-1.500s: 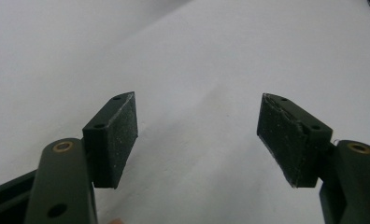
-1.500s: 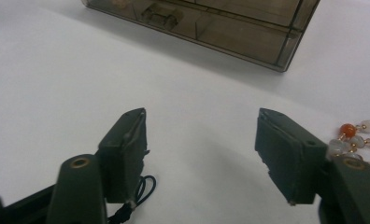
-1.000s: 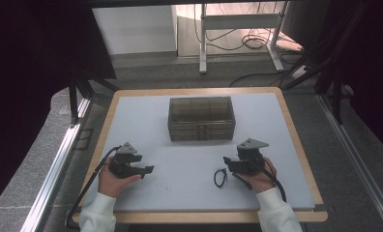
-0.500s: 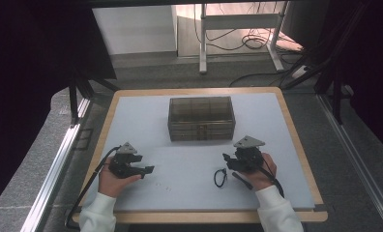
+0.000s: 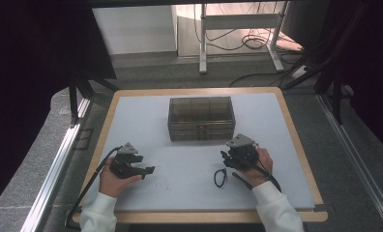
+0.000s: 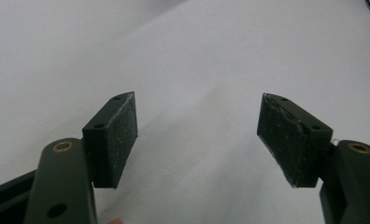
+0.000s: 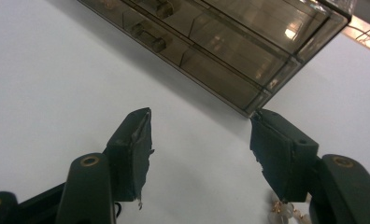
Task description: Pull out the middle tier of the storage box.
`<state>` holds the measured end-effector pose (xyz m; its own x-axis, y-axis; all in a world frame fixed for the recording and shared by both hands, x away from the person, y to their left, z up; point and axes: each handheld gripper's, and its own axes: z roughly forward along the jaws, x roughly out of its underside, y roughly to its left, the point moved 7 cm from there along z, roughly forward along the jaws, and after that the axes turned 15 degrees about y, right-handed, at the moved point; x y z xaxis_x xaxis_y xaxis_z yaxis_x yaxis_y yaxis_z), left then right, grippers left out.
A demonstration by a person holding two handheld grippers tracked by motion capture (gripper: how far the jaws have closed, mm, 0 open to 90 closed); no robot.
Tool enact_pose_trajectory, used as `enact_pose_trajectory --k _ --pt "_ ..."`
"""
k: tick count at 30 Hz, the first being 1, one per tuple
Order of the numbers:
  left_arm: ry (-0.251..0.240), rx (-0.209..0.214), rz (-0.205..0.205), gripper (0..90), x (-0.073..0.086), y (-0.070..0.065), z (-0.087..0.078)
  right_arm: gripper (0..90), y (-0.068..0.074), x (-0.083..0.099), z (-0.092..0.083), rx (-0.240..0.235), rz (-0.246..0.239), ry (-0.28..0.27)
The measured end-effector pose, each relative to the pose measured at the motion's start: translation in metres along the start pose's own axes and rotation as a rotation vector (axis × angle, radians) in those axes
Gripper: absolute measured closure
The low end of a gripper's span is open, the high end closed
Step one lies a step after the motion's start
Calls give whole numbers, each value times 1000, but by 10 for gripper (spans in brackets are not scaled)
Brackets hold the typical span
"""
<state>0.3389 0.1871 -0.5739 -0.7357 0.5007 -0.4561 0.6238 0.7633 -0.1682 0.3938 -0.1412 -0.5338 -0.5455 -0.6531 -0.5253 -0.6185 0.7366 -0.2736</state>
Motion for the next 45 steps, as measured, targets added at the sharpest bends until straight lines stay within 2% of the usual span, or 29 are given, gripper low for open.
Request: enact_pose_trajectory --k 9,13,19,31,41,45 --pt "-2 -1 -3 293 0 1 0 390 2 -8 2 36 -31 6" --pt "1 0 -4 293 1 1 1 393 4 -10 4 56 -53 11" --pt "3 1 -7 293 1 1 2 398 8 -14 7 109 -108 24" --pt "4 1 -8 293 1 2 2 405 13 -20 12 163 -166 32" --pt "2 0 -11 293 1 3 2 412 15 -23 15 186 -185 31" --pt "3 -1 -8 292 1 3 2 415 16 -25 17 212 -205 32"
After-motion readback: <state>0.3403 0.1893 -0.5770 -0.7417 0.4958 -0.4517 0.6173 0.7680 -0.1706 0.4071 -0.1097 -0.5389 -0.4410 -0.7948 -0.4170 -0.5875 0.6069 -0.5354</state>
